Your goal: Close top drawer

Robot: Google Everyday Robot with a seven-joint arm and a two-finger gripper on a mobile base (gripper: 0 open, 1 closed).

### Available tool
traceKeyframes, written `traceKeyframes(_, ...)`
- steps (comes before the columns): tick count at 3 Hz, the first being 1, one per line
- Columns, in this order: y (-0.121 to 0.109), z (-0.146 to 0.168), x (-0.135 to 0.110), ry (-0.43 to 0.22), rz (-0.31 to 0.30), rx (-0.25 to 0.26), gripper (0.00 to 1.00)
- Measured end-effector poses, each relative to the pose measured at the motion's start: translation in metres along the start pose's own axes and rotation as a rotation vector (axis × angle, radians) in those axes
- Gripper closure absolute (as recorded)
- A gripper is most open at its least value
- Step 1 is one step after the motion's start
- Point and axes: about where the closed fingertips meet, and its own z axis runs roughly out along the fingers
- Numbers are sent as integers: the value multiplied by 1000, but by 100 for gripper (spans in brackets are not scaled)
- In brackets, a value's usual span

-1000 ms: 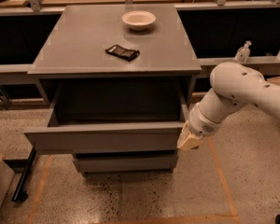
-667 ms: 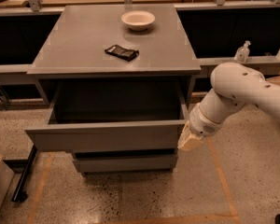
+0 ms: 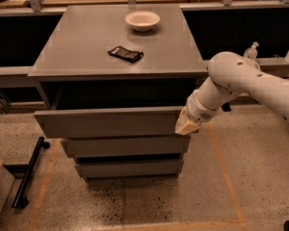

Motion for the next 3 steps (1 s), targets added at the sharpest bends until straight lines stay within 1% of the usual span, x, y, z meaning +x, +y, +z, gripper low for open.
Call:
traceKeyframes(1,0,2,0,4,9,-4,100)
traceKeyframes(2,-49,17,1,16,-46,72,100)
traceKeyframes(3,-68,20,5,9,-66,104,100)
